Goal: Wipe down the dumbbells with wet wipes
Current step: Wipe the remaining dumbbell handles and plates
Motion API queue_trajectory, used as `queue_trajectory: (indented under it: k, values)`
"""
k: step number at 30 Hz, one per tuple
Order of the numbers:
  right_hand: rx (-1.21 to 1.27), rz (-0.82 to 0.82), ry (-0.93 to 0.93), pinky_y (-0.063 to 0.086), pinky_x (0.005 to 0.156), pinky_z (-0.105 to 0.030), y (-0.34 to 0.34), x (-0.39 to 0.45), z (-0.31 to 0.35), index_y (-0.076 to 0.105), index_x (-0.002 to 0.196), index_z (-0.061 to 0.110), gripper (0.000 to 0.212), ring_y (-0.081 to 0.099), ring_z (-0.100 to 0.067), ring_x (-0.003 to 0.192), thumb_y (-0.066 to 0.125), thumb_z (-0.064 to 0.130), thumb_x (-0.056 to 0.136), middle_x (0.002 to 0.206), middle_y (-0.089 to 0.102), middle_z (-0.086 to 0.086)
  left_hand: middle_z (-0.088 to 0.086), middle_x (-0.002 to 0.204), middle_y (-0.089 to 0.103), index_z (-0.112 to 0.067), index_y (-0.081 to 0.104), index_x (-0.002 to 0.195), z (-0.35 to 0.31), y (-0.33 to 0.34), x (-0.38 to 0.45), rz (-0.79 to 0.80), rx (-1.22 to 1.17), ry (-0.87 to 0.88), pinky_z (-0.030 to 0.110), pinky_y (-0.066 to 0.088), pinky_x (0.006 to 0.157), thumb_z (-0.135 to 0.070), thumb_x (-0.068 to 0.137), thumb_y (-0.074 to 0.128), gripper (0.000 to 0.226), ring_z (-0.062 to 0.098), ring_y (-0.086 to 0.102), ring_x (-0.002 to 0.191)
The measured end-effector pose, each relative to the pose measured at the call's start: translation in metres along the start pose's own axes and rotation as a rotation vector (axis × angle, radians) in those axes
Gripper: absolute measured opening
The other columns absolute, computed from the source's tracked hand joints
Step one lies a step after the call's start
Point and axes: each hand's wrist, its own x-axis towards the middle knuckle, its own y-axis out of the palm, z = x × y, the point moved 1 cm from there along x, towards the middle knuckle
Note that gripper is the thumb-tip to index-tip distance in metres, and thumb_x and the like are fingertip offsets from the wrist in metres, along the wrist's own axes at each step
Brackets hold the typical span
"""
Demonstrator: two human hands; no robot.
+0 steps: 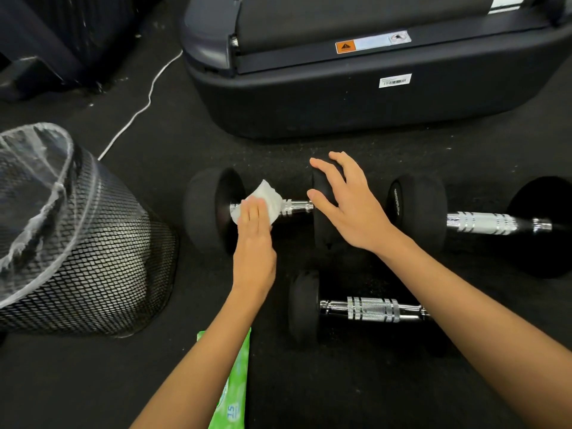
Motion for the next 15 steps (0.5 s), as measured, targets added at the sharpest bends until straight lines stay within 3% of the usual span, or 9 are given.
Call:
queue_trajectory:
  k: [3, 7, 11, 13, 15]
  values:
    - [-0.008, -0.005, -0.003, 0.015, 0.106, -0.024, 0.000, -0.001, 0.000, 0.030, 0.149, 0.026, 0.054, 0.002, -0.018, 0.148, 0.045, 0.040, 0.099, 0.158, 0.014, -0.001, 0.011, 0.160, 0.021, -0.007, 0.020, 0.153, -0.010, 0.000, 0.006, 0.030, 0.010, 0.051, 0.030, 0.033, 0.111, 0.021, 0.085, 0.042, 0.077, 0.025, 0.008, 0.152]
    - [0.000, 0.022, 0.003, 0.015, 0.105, -0.023, -0.002, -0.001, 0.000, 0.028, 0.150, 0.027, 0.054, -0.001, -0.017, 0.148, 0.044, 0.040, 0.099, 0.159, 0.011, 0.000, 0.013, 0.160, 0.021, -0.005, 0.016, 0.154, 0.005, -0.007, 0.012, 0.034, 0.058, -0.050, 0.039, 0.037, 0.113, 0.015, 0.088, 0.045, 0.075, 0.029, 0.010, 0.151]
    - [-0.010, 0.027, 0.004, 0.019, 0.104, -0.023, -0.002, -0.001, 0.001, 0.028, 0.150, 0.027, 0.054, -0.001, -0.018, 0.149, 0.044, 0.040, 0.099, 0.159, 0.011, -0.001, 0.010, 0.157, 0.027, -0.010, 0.025, 0.148, -0.005, -0.011, 0.005, 0.042, -0.009, -0.062, 0.039, 0.049, 0.102, 0.005, 0.096, 0.044, 0.057, 0.026, 0.012, 0.151]
    - [-0.009, 0.038, 0.012, 0.023, 0.108, -0.028, -0.003, -0.001, 0.001, 0.028, 0.150, 0.026, 0.055, -0.001, -0.019, 0.149, 0.044, 0.040, 0.099, 0.159, 0.011, -0.002, 0.011, 0.148, 0.041, -0.007, 0.039, 0.139, -0.013, -0.019, 0.003, 0.013, -0.033, -0.024, 0.041, 0.046, 0.104, -0.001, 0.100, 0.042, 0.040, 0.026, 0.024, 0.147]
    - [-0.017, 0.052, 0.019, 0.027, 0.111, -0.034, -0.004, -0.001, 0.001, 0.027, 0.150, 0.027, 0.055, -0.001, -0.020, 0.149, 0.044, 0.041, 0.100, 0.159, 0.011, -0.002, 0.014, 0.131, 0.057, -0.003, 0.056, 0.124, -0.018, -0.029, 0.004, -0.055, -0.051, -0.004, 0.044, 0.047, 0.098, -0.006, 0.101, 0.044, 0.026, 0.030, 0.047, 0.129]
